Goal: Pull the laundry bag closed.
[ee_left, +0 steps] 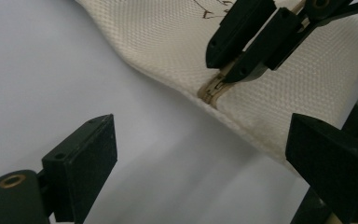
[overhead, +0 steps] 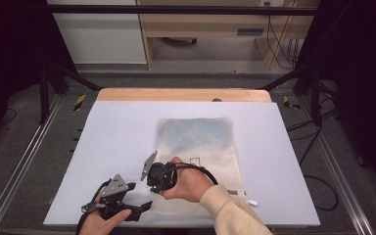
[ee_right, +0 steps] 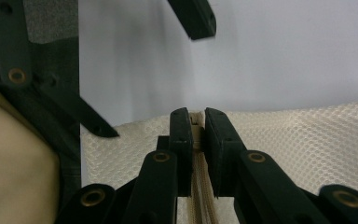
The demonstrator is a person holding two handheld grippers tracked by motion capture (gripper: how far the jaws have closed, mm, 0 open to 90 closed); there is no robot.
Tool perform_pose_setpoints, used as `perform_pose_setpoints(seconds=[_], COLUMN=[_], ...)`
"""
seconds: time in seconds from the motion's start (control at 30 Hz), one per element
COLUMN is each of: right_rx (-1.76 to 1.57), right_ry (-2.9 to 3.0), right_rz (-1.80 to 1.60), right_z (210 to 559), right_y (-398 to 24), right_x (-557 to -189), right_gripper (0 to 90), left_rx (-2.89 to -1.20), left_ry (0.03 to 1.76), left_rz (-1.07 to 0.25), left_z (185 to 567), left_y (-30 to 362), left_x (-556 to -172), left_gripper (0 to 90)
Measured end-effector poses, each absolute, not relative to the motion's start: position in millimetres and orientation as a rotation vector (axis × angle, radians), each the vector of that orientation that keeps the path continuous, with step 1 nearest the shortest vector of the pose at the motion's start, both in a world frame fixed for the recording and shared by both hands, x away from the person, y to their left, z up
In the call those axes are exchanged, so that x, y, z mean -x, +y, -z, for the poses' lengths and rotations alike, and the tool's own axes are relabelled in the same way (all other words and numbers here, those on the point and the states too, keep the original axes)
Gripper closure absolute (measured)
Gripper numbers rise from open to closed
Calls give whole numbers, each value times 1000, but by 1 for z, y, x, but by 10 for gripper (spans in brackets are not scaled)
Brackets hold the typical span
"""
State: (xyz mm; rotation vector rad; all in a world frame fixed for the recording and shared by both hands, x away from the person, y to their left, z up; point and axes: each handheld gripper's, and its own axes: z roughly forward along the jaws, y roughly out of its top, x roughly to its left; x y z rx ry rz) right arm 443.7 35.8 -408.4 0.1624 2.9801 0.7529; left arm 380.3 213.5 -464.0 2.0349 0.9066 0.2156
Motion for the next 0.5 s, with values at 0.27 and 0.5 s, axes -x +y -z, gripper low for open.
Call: perform_pose_setpoints(seconds=[0.27, 0.5], right_rx=[-161, -168], right_ry=[2976, 2969], right_rz=[-773, -790], right_z=[405, 403], right_y=[34, 33], right_x=[-443, -442], right_gripper=[820, 820], left_rx=[-2003, -2011], left_ry=[915, 888], left_rz=[-141, -104], left_z=[470, 471], left_y=[206, 199], left_x=[-386, -389], left_gripper=[174, 211])
